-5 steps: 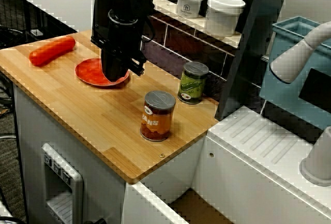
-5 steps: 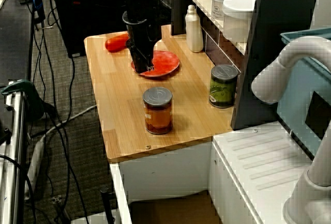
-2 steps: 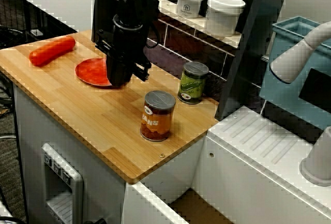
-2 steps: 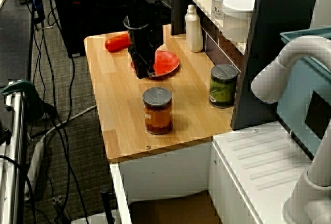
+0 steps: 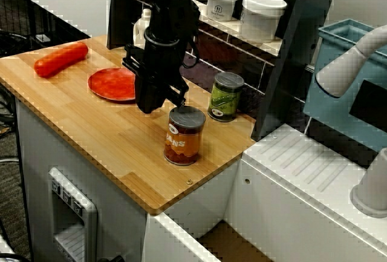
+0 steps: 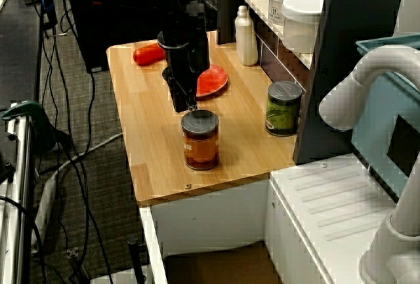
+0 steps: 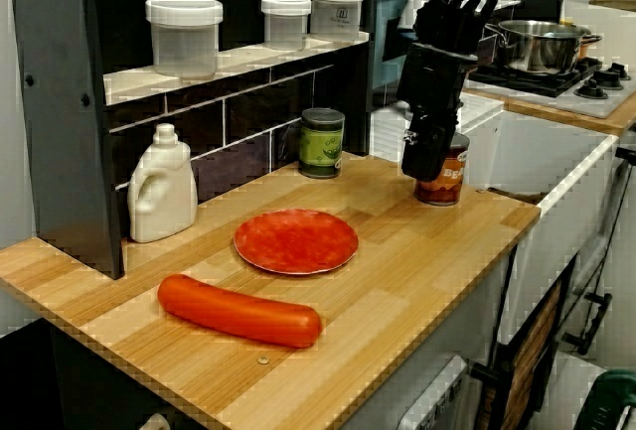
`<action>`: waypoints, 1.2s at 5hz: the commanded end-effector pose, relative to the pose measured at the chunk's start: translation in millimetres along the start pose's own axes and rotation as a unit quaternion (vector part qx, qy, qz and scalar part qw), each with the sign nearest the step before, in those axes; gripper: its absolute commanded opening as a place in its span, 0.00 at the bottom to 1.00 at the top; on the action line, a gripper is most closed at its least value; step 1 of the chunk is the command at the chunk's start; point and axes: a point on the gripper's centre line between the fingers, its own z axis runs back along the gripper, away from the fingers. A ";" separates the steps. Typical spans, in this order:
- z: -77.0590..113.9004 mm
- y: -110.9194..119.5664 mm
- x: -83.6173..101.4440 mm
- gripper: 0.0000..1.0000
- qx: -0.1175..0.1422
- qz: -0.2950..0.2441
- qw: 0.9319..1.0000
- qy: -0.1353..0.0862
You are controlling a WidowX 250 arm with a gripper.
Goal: Push into sink
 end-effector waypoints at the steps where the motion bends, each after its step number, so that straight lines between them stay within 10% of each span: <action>1: 20.6 -20.5 -3.1 0.00 -0.028 -0.012 0.999 -0.016; 6: 44.5 -67.6 -28.4 0.00 -0.083 -0.046 0.995 -0.010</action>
